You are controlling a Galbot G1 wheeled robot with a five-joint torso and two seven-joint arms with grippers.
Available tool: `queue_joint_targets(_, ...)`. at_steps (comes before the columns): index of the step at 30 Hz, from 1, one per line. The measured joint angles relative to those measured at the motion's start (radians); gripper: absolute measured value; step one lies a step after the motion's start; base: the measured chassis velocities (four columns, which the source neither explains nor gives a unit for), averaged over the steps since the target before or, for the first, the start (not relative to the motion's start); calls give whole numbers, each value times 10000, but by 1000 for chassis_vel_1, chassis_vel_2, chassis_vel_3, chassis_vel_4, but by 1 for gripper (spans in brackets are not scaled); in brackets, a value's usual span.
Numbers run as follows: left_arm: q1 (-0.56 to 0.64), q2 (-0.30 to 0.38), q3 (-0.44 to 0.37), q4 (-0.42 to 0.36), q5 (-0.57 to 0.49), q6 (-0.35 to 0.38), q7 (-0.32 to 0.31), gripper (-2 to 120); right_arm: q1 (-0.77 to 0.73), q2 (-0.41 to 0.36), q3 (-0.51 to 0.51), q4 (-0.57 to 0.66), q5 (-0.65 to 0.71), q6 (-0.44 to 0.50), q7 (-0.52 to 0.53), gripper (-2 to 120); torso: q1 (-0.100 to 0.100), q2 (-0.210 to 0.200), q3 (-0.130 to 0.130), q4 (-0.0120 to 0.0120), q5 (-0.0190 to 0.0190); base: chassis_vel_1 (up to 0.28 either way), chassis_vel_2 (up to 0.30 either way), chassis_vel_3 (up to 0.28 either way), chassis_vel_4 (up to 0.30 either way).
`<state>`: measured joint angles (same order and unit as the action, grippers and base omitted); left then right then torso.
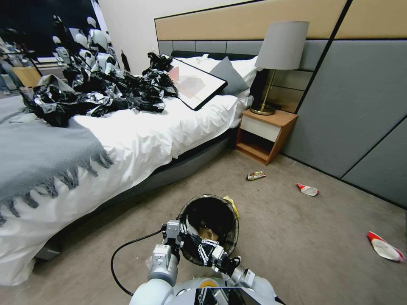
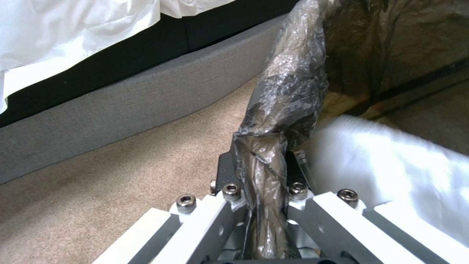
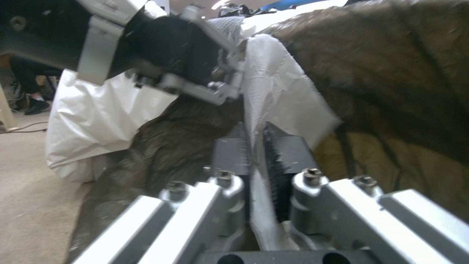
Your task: Pick up the trash bin, then pick up the garbage from the floor and place it into the trash bin.
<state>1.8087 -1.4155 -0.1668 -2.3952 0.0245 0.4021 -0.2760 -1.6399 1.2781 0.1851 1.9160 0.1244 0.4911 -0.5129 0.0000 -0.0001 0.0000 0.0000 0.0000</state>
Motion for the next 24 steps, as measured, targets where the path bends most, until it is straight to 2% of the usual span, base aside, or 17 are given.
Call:
queue_joint_targets(2, 0, 7, -3, 0, 0, 5, 0, 0, 7, -2, 45, 29, 5, 0, 3, 25, 0, 0, 0, 0, 1, 0, 0, 0, 0)
queue_joint_targets(6, 2, 40, -66, -12, -3, 24, 0, 0, 43, -70, 272, 249, 68, -10, 32, 46, 0, 0, 0, 0, 0, 0, 0, 0, 0)
queue_joint_targets(7, 2, 40, -66, -12, -3, 24, 0, 0, 43, -70, 272, 249, 68, -10, 32, 46, 0, 0, 0, 0, 0, 0, 0, 0, 0)
queue_joint_targets(10, 10, 50, -114, -13, -8, 26, 0, 0, -12, -126, 429, 704, 74, -18, 149, 60, 0, 0, 0, 0, 1, 0, 0, 0, 0)
queue_joint_targets(11, 10, 50, -114, -13, -8, 26, 0, 0, -12, -126, 429, 704, 74, -18, 149, 60, 0, 0, 0, 0, 1, 0, 0, 0, 0)
queue_joint_targets(12, 11, 55, -137, -12, -8, 26, 0, 0, -23, -129, 505, 988, 72, -25, 246, 67, 0, 0, 0, 0, 0, 0, 0, 0, 0)
queue_joint_targets(15, 10, 61, -158, -3, -9, 26, 0, 0, -26, -126, 603, 1330, 72, -46, 371, 72, -1, 0, 0, 0, 1, 0, 0, 0, 0)
queue_joint_targets(17, -2, 68, -199, 36, -10, 27, -1, 0, 52, -111, 1036, 2234, 125, -128, 667, 87, 0, 0, 0, -1, 2, 0, 0, 0, 0)
queue_joint_targets(21, -11, 73, -245, 60, -11, 26, -3, 0, 133, -125, 1460, 2858, 331, -250, 972, 95, 0, 0, 0, 0, -2, 0, 0, 0, 0)
queue_joint_targets(24, -18, 102, -327, 64, -18, 26, -5, 0, 117, -133, 2206, 3326, 604, -284, 1274, 100, 0, 0, 0, 1, 0, 0, 0, 0, 0)
